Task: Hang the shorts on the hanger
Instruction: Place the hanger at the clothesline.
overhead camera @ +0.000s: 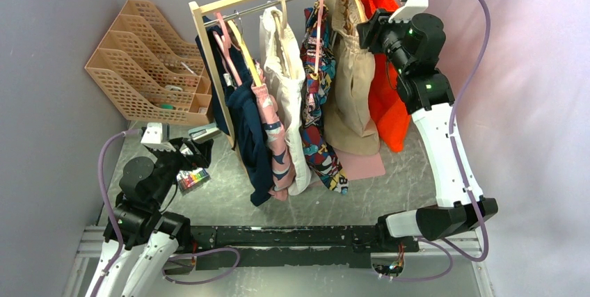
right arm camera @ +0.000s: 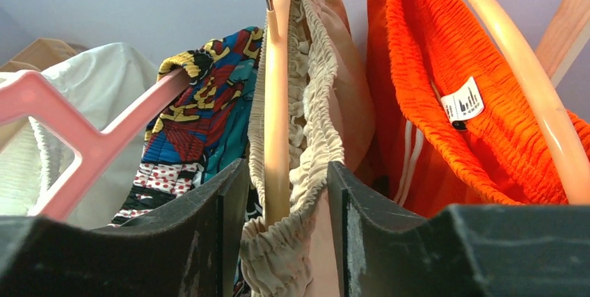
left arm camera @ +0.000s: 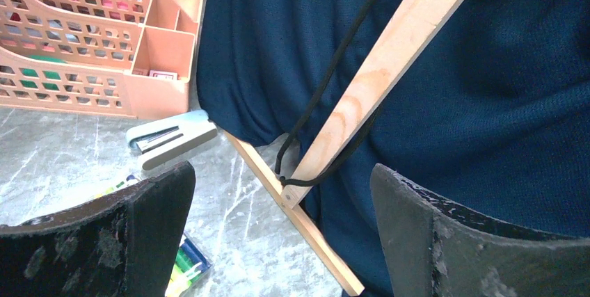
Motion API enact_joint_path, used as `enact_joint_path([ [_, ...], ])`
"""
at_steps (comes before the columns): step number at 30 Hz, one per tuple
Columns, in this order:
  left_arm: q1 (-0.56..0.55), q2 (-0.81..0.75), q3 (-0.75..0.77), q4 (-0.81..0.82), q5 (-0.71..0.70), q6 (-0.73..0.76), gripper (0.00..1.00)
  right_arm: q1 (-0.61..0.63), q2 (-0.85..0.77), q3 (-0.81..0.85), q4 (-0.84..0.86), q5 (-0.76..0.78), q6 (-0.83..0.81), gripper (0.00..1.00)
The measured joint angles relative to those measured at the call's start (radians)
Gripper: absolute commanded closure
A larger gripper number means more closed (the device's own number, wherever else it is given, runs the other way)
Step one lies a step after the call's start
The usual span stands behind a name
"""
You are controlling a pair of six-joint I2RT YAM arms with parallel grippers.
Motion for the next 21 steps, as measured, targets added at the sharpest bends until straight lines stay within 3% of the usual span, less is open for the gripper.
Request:
enact_joint_path([
  [14,-0.008,0.000,-0.001,0.000,0.000,0.000,0.00,0.039,-0.023,0.006,-0.045,0.094,-0.040,0.96],
  [21,-0.009,0.002,-0.001,0.000,0.000,0.000,0.00,0.060,-0.024,0.089,-0.139,0.140,-0.051,0.99],
])
